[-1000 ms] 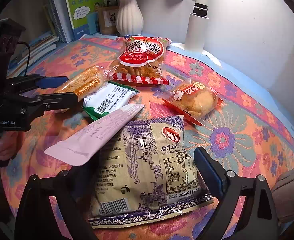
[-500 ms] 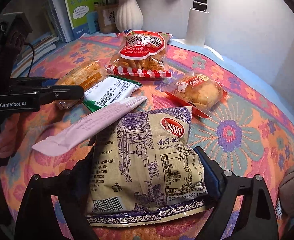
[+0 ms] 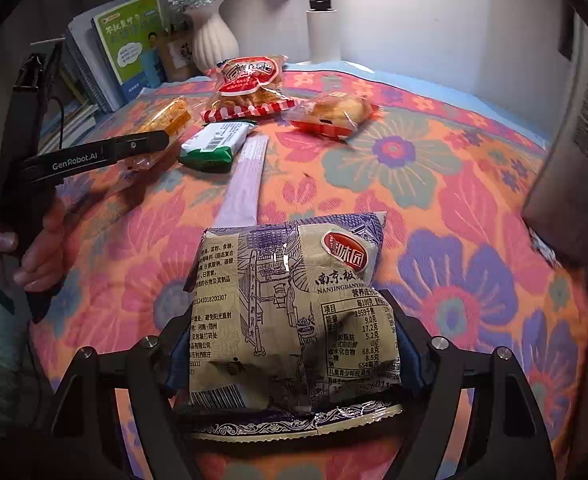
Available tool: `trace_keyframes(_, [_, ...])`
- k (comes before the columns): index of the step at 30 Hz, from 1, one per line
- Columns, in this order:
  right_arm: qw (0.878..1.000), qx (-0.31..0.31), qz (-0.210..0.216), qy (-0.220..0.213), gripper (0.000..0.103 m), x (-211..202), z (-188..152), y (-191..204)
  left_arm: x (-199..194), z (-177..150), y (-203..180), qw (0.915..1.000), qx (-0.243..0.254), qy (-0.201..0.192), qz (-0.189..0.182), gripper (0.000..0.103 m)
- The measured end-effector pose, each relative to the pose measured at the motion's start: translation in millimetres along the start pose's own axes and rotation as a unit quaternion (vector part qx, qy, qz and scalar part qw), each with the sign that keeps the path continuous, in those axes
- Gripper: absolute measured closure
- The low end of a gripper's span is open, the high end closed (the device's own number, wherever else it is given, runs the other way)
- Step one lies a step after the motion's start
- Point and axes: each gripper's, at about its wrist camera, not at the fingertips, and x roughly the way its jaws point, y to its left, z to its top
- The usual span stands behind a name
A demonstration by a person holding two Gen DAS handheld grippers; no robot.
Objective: Organize snacks
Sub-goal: 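Carry the bread pack and pastry bag over the glass plate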
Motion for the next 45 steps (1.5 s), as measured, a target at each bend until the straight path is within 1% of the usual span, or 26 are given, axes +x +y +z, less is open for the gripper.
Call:
trace_keyframes(2, [1.0, 0.014, -0.002, -0.001, 0.024, -13.2, -11.7, -4.7, -8.2, -8.1, -11.3, 0.9999, 0.0, -0.001, -0.011, 0.058])
trace_keyframes(5, [1.0, 0.026, -0.008, -0.01, 0.024, -30.2, -20.6, -7.3, -21.4, -18.0, -30.1, 0.9992, 0.001, 0.0, -0.039, 0.058])
trace_keyframes(8, [0.999, 0.029, -0.007, -0.03, 0.024, -50.3, -23.9, -7.4, -33.7, -21.4, -50.2, 0.9988, 0.01, -0.001, -0.048, 0.058])
trace_keyframes(14, [0.997, 0.041, -0.001, -0.07, 0.024, -87.2, -25.7, -14.5, -57.7, -13.8, -88.7, 0.9972, 0.043, -0.012, -0.06, 0.058])
trace_keyframes(19, [0.993, 0.066, -0.005, -0.096, 0.024, -115.2, -30.9, -35.9, -67.9, -4.6, -132.4, 0.9938, 0.075, -0.018, -0.08, 0.058])
trace_keyframes(21, [0.991, 0.079, -0.016, -0.107, 0.024, -127.9, -31.9, -50.1, -69.5, -2.8, -155.5, 0.9916, 0.094, -0.019, -0.086, 0.058])
trace_keyframes(24, [0.985, 0.103, -0.04, -0.132, 0.024, -152.4, -34.2, -78.4, -69.3, 0.6, -198.4, 0.9863, 0.127, -0.019, -0.103, 0.058])
trace_keyframes(27, [0.977, 0.132, -0.069, -0.154, 0.024, -176.9, -36.5, -112.3, -68.2, 4.1, -241.5, 0.98, 0.16, -0.024, -0.116, 0.058])
trace_keyframes(29, [0.97, 0.151, -0.089, -0.167, 0.024, -191.7, -40.3, -134.1, -66.1, 5.8, -269.7, 0.9747, 0.177, -0.023, -0.135, 0.058])
trace_keyframes(30, [0.967, 0.162, -0.099, -0.171, 0.024, -198.0, -42.5, -145.0, -63.1, 7.5, -283.4, 0.9717, 0.181, -0.018, -0.151, 0.058])
trace_keyframes(32, [0.96, 0.185, -0.115, -0.178, 0.024, -208.7, -47.1, -167.0, -55.9, 10.2, -304.1, 0.9671, 0.178, -0.003, -0.181, 0.058])
trace_keyframes(33, [0.956, 0.196, -0.123, -0.18, 0.024, -212.7, -48.7, -177.3, -51.7, 10.9, -315.6, 0.9652, 0.18, 0.001, -0.19, 0.058])
trace_keyframes(36, [0.947, 0.222, -0.141, -0.184, 0.024, -221.4, -52.6, -203.4, -42.9, 10.2, -342.1, 0.962, 0.198, 0.001, -0.188, 0.058])
trace_keyframes(40, [0.938, 0.253, -0.146, -0.189, 0.024, -225.5, -54.9, -229.9, -36.5, 6.4, -369.4, 0.9551, 0.216, 0.008, -0.202, 0.058])
trace_keyframes(45, [0.934, 0.266, -0.155, -0.182, 0.024, -216.3, -47.0, -247.9, -29.8, 1.1, -392.7, 0.9498, 0.238, 0.011, -0.203, 0.058])
